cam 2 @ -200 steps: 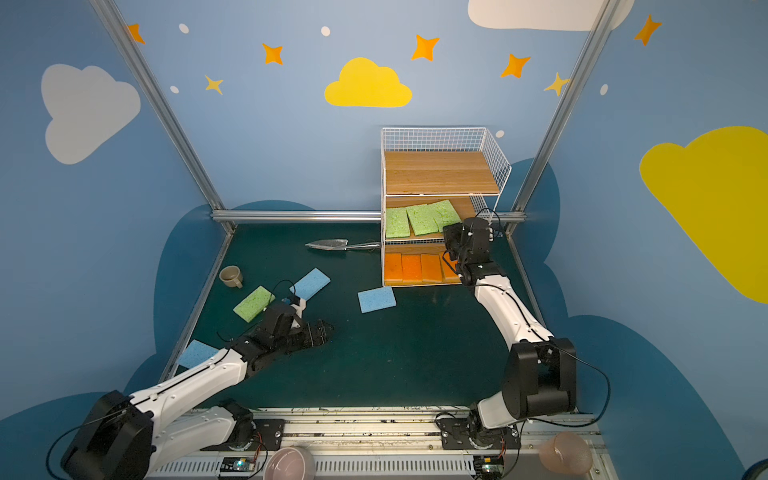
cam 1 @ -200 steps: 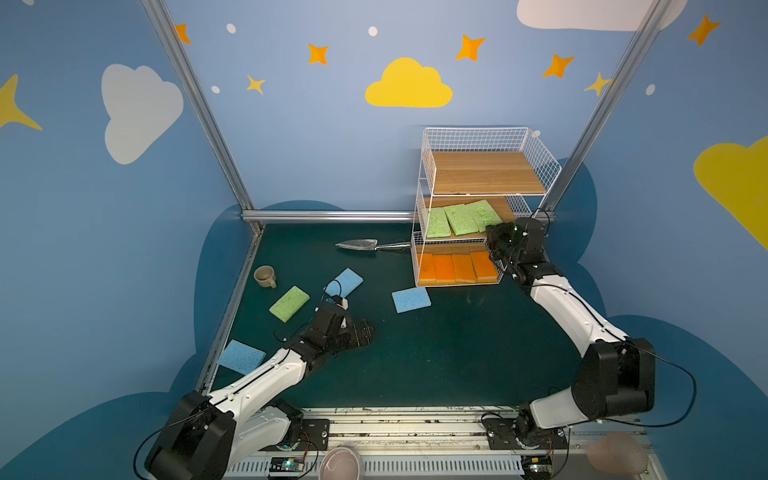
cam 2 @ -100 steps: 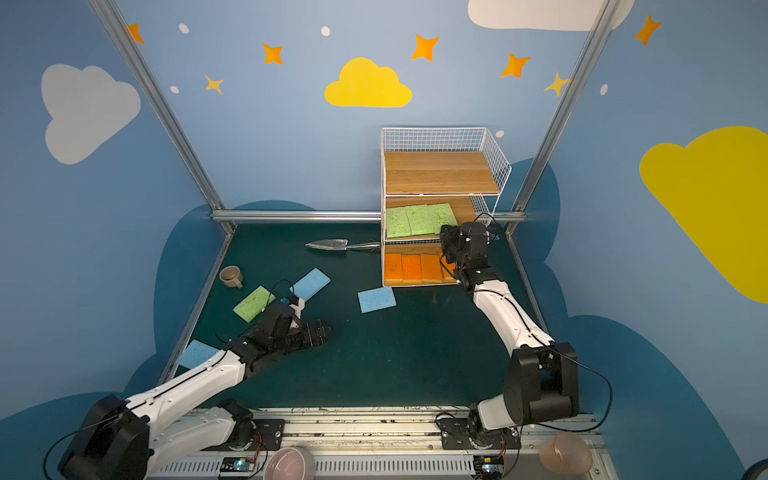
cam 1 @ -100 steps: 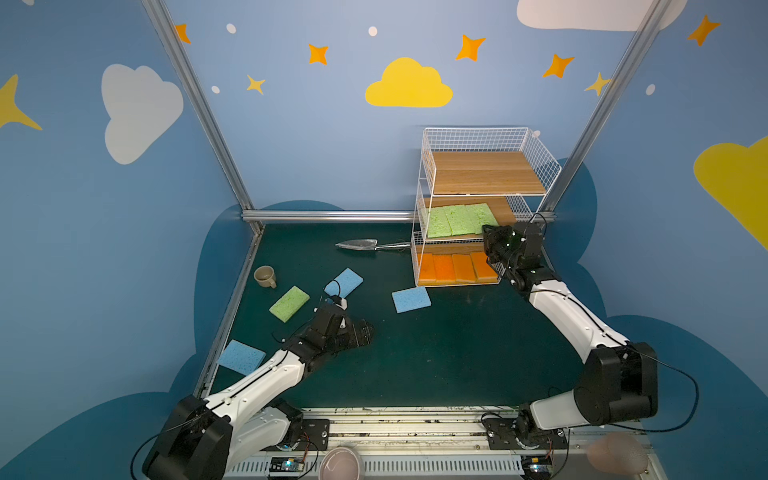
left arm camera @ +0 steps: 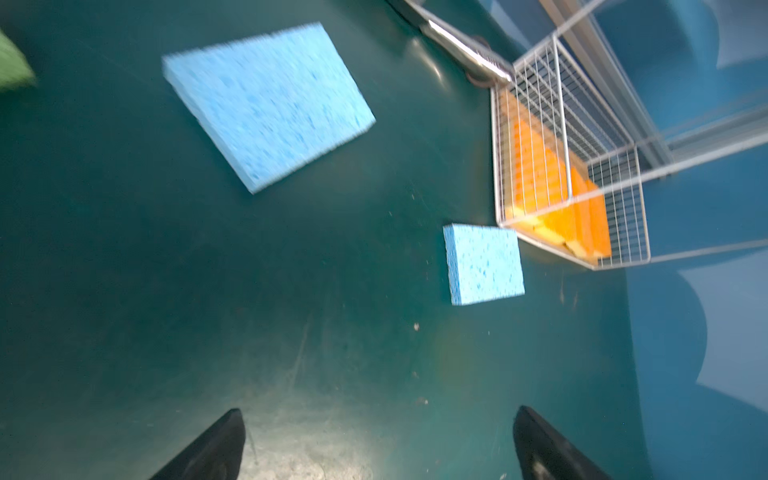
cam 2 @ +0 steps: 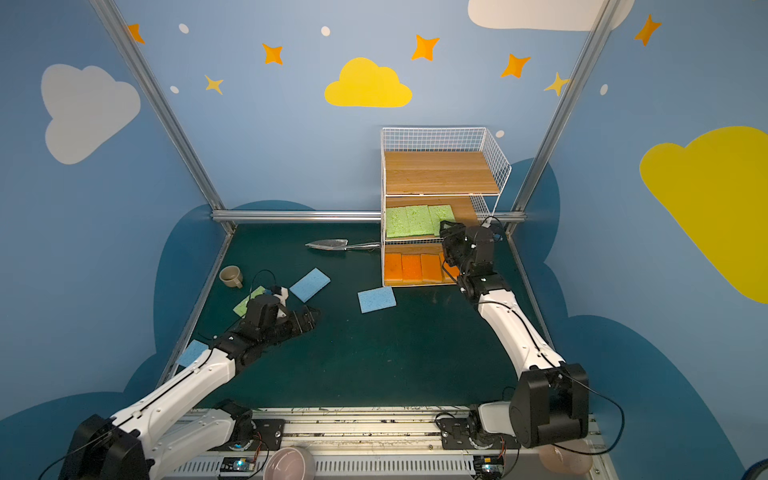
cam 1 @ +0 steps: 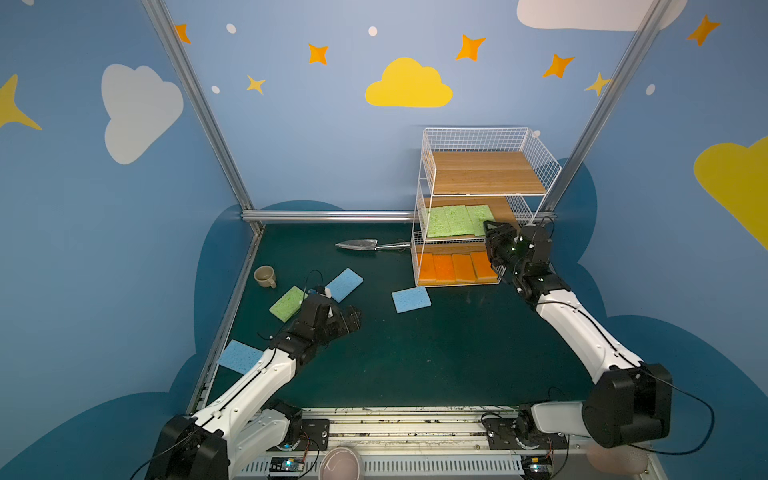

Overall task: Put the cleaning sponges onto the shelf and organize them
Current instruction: 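Grasp the green sponge on the table with the left gripper while the right withdraws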

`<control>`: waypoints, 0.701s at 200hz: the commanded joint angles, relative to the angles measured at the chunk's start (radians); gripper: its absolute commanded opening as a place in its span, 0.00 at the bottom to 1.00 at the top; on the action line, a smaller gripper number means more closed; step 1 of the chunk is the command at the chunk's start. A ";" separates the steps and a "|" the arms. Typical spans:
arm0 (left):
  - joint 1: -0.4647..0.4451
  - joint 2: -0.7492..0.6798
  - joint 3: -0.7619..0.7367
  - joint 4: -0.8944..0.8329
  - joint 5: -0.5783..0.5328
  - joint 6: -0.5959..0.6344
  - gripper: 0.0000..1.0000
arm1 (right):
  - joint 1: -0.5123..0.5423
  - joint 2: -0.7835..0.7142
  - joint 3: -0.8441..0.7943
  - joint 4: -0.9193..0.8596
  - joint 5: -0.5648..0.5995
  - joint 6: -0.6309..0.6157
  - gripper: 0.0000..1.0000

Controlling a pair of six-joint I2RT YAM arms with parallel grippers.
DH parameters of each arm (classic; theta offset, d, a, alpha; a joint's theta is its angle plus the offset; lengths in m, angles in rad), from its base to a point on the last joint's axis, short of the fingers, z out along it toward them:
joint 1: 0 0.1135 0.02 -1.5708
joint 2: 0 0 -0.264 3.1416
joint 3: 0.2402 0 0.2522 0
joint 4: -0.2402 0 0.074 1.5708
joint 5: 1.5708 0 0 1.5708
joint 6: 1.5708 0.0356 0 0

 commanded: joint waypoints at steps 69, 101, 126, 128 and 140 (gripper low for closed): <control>0.256 0.234 0.229 -0.152 -0.120 0.097 0.70 | -0.034 -0.170 -0.306 0.038 -0.175 -0.185 0.64; 0.402 0.342 0.263 -0.140 -0.082 0.098 0.59 | -0.034 -0.201 -0.349 -0.040 -0.339 -0.305 0.64; 0.431 0.445 0.356 -0.156 -0.136 0.128 0.59 | -0.032 -0.200 -0.444 0.037 -0.458 -0.337 0.64; 0.433 0.456 0.366 -0.160 -0.143 0.132 0.59 | -0.031 -0.199 -0.450 0.044 -0.466 -0.336 0.64; 0.436 0.525 0.438 -0.216 -0.197 0.132 0.59 | -0.027 -0.192 -0.481 0.076 -0.501 -0.327 0.64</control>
